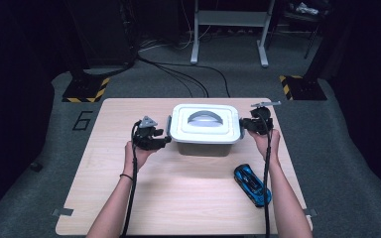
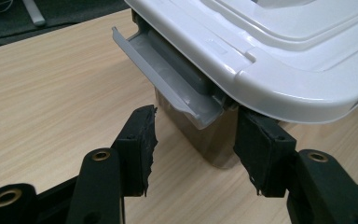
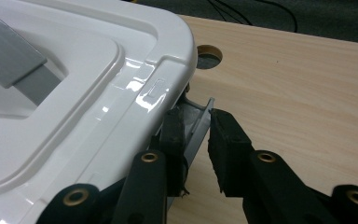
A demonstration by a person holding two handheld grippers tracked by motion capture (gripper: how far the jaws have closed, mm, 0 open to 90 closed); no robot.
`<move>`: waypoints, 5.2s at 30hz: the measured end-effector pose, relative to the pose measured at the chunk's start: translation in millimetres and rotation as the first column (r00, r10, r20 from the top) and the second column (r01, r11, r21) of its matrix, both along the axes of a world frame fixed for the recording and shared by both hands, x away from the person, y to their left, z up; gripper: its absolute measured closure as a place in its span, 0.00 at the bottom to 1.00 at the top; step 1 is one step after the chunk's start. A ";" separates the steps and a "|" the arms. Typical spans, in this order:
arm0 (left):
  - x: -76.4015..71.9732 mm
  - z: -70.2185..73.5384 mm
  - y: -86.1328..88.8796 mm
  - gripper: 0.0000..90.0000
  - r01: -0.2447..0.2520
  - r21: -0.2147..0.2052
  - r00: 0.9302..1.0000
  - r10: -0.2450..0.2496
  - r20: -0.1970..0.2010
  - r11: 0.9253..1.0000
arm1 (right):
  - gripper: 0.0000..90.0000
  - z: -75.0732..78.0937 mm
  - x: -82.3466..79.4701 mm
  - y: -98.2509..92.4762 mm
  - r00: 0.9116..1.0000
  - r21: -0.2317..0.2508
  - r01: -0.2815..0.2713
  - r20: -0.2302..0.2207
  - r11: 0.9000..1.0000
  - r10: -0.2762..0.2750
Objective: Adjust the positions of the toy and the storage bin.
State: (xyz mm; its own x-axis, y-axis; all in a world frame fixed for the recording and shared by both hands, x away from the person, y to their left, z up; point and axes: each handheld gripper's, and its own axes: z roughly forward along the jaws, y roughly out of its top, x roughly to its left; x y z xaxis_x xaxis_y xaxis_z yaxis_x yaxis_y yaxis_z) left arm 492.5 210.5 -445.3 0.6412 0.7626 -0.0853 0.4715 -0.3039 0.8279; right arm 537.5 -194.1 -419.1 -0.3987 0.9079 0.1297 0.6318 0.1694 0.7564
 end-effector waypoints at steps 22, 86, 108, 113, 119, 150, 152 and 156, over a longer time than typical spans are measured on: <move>7.8 -12.0 9.3 0.37 -0.040 -0.030 0.995 0.037 -0.088 0.999 | 0.67 17.9 -27.0 -1.6 0.991 0.026 -0.106 0.088 0.994 0.103; -75.9 -83.7 87.9 0.16 -0.095 0.164 0.993 0.104 -0.050 0.982 | 0.70 38.9 0.1 96.1 0.892 -0.159 -0.426 0.093 0.891 0.443; -75.9 -83.7 88.0 0.16 -0.095 0.163 0.993 0.104 -0.049 0.982 | 0.67 40.7 -6.4 95.6 0.898 -0.072 -0.432 0.057 0.899 0.436; -75.9 -83.7 88.0 0.16 -0.095 0.163 0.993 0.104 -0.049 0.982 | 0.72 35.4 -1.1 96.7 0.895 -0.048 -0.443 0.026 0.895 0.445; -75.8 -83.7 88.0 0.16 -0.095 0.163 0.993 0.104 -0.049 0.982 | 0.73 37.8 -7.8 108.2 0.931 -0.069 -0.363 0.008 0.929 0.365; -75.8 -83.7 88.1 0.17 -0.095 0.163 0.993 0.104 -0.049 0.982 | 0.75 51.3 -16.0 127.3 0.958 -0.174 -0.281 0.012 0.944 0.287; -76.0 -83.8 88.0 0.16 -0.096 0.162 0.993 0.105 -0.049 0.982 | 0.75 50.7 -16.8 126.5 0.957 -0.174 -0.282 0.018 0.943 0.290; -75.9 -83.7 88.0 0.17 -0.095 0.163 0.993 0.104 -0.049 0.982 | 0.74 49.2 -17.5 125.2 0.955 -0.175 -0.286 0.033 0.942 0.296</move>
State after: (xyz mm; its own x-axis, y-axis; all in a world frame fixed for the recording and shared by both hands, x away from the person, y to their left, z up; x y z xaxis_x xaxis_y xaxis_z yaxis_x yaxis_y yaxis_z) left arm 416.6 298.5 -529.0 0.5588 0.8292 0.0093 0.5512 -0.3798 0.7430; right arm 520.0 -68.9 -369.8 -0.6509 0.7578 -0.0442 0.4921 0.4656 0.7356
